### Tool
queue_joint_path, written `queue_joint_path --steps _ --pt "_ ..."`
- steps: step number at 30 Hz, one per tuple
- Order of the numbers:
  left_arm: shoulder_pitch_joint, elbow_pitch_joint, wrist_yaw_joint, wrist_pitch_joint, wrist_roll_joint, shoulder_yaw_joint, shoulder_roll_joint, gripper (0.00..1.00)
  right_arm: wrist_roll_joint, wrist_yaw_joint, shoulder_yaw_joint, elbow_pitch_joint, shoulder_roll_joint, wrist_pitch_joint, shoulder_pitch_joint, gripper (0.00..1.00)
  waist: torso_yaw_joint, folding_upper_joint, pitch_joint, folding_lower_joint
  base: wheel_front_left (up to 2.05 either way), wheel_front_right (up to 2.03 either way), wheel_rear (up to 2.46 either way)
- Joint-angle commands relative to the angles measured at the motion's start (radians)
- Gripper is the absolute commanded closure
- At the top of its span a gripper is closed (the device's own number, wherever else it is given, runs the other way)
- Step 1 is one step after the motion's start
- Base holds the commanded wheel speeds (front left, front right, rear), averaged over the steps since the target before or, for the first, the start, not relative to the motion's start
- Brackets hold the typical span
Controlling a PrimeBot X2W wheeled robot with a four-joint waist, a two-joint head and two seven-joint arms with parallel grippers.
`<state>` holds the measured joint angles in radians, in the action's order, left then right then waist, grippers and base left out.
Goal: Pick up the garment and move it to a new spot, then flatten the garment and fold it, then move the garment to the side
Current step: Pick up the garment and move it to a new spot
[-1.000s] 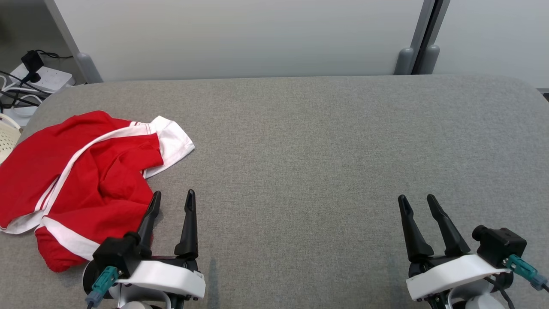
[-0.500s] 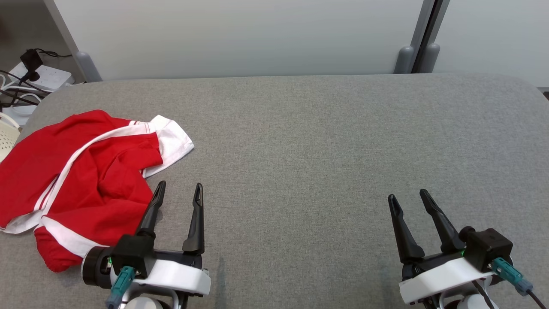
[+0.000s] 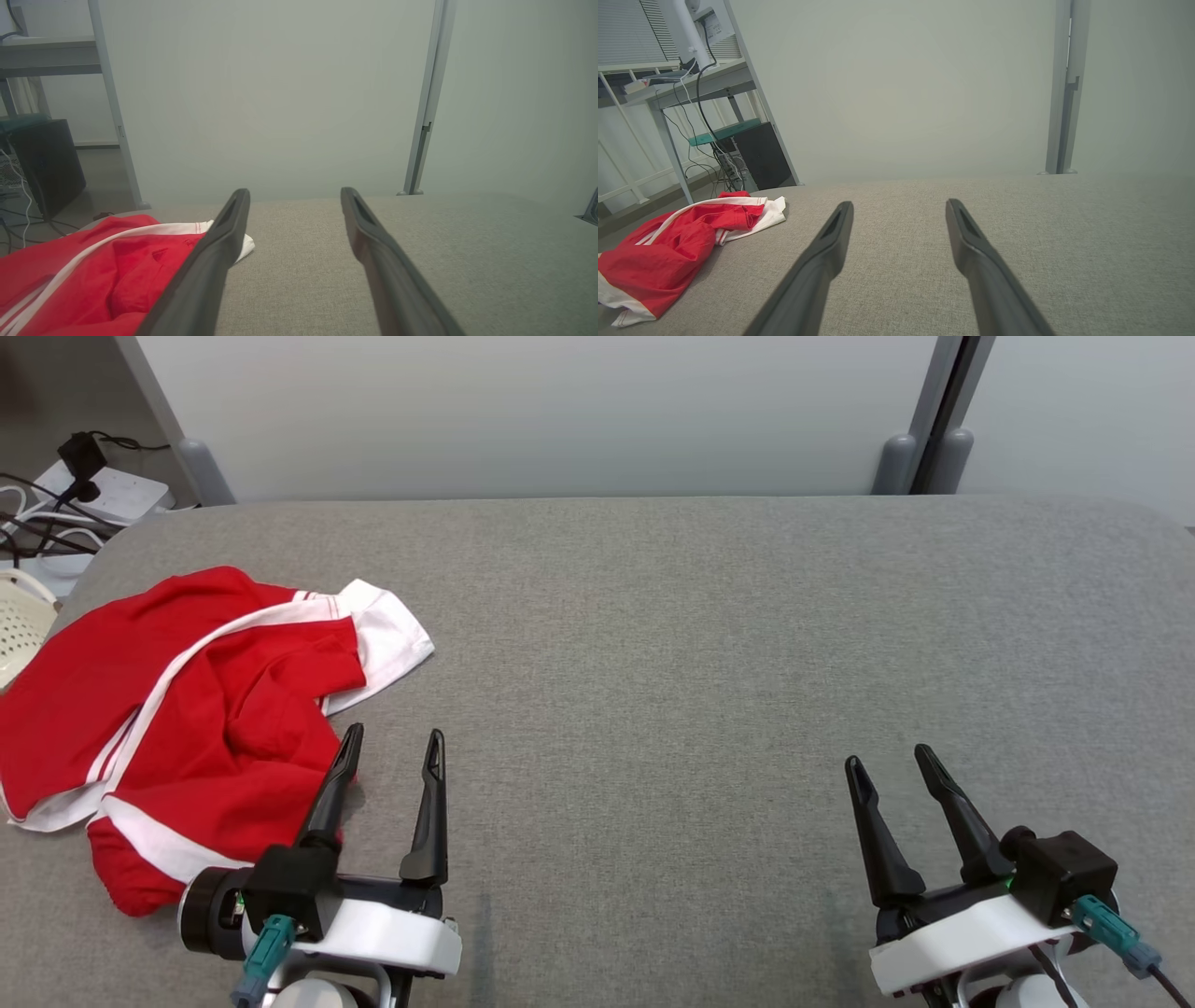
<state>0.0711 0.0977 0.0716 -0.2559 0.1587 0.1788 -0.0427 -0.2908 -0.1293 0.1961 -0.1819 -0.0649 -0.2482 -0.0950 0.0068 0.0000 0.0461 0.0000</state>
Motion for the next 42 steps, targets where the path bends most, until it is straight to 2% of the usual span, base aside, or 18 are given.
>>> queue_joint_path --steps 1,20,42 --pt "0.054 -0.031 0.008 -0.006 -0.007 -0.029 -0.008 0.0 0.01 -0.001 0.02 0.027 -0.007 -0.014 -0.043 0.0 0.007 0.0 0.002 0.0 0.0 0.0 0.0" --pt "0.049 -0.035 0.031 -0.006 -0.011 -0.029 -0.008 0.0 0.0 -0.001 0.037 0.04 -0.02 -0.014 -0.053 0.0 0.177 0.0 0.029 0.0 0.0 0.0 0.0" --pt "0.045 -0.034 0.059 -0.006 0.012 -0.017 -0.008 0.0 -0.015 -0.001 0.053 0.046 -0.043 -0.014 -0.049 0.0 0.31 0.0 0.034 0.0 0.0 0.0 0.0"
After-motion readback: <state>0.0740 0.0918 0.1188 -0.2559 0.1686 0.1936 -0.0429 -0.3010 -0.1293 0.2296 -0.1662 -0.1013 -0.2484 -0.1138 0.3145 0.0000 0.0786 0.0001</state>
